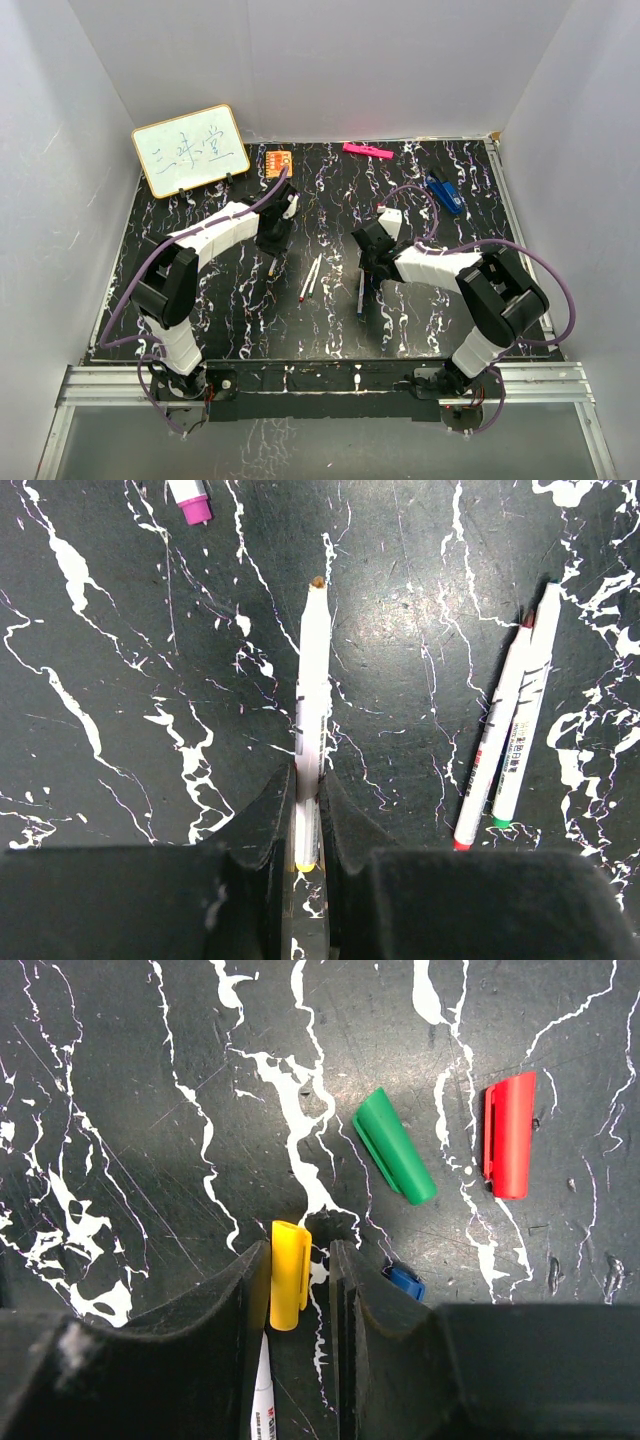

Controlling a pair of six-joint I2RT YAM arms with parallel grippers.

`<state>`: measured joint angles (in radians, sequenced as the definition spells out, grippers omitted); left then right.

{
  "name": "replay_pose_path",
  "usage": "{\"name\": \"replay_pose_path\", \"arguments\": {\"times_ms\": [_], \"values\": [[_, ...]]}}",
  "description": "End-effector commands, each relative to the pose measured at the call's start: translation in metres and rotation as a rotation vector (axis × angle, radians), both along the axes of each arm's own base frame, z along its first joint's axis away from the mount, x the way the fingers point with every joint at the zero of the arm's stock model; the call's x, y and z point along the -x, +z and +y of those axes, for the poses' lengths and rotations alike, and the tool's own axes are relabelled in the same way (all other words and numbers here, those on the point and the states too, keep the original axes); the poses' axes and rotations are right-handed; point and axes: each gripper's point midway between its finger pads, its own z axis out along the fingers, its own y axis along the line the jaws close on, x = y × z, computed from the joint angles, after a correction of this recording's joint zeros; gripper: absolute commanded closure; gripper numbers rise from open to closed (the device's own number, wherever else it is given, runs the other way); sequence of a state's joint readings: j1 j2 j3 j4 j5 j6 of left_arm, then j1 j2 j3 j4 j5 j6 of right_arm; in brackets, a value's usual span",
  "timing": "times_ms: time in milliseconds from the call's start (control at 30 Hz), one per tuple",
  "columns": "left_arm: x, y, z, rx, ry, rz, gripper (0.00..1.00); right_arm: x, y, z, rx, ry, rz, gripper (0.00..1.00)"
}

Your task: Insert the pens into the pen caps

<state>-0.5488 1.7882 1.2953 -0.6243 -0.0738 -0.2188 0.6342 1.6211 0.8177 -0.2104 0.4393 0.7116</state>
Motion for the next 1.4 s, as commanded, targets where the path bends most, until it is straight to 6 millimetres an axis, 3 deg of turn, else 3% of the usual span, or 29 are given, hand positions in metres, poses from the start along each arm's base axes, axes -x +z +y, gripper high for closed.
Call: {"name": "replay_pose_path", "arguments": {"times_ms": [0,567,967,1167,1367], "values": [[-0.002,0.019,0.000,0.031,-0.004,-0.039,1.00,-0.009,0.009,0.010,-0.025,-0.014,-0.023,0.72],[-0.004,0.019,-0.001,0.041,0.001,-0.046,1.00,0.015,-0.012,0.010,0.017,-0.013,0.074,0.72],[-0.010,0.023,-0.001,0.044,0.005,-0.069,1.00,0.031,-0.032,0.000,0.101,-0.004,0.176,1.00],[-0.013,0.021,-0.005,0.055,0.002,-0.070,1.00,0.018,-0.038,0.007,0.135,0.035,0.178,1.00],[-0.018,0.030,-0.007,0.072,-0.004,-0.108,1.00,-0.021,-0.011,0.028,0.142,0.061,0.085,1.00]]}}
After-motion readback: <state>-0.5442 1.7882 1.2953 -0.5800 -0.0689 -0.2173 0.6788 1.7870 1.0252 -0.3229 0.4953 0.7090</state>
